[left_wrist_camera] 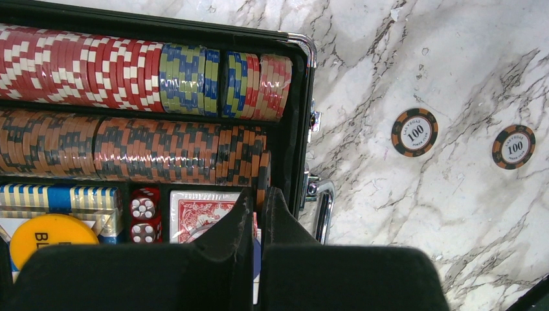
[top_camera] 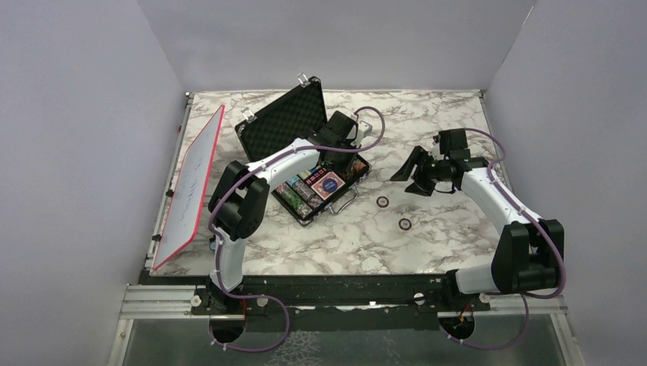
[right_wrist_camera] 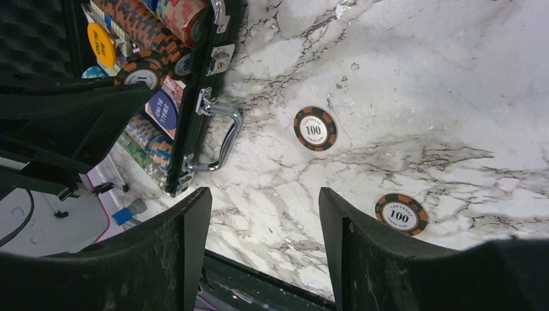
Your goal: Pack up texas hold em set
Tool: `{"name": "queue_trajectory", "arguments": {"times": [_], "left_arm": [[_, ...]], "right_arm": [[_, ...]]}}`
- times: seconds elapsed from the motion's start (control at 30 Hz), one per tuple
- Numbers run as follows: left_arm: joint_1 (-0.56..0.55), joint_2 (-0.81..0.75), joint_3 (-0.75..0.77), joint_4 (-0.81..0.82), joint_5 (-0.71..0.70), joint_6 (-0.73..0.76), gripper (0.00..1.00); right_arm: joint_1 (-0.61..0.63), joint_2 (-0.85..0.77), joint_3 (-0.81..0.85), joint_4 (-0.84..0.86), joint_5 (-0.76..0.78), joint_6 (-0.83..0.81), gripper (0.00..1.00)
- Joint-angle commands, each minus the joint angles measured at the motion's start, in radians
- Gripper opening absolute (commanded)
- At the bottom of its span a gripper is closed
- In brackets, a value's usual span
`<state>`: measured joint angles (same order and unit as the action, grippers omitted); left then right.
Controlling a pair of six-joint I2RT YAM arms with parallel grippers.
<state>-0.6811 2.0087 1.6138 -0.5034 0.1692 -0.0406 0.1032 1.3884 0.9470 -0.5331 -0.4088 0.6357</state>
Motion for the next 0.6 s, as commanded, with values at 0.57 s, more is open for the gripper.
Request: {"name": "queue_trajectory", "arguments": {"times": [0.57], "left_arm": [[-0.006,-0.022,-0.004,0.036,0.050,0.013,0.00]], "right_arm": [[-0.002,0.042,-0.002,0.002,-0.024,-0.017,0.63]]}}
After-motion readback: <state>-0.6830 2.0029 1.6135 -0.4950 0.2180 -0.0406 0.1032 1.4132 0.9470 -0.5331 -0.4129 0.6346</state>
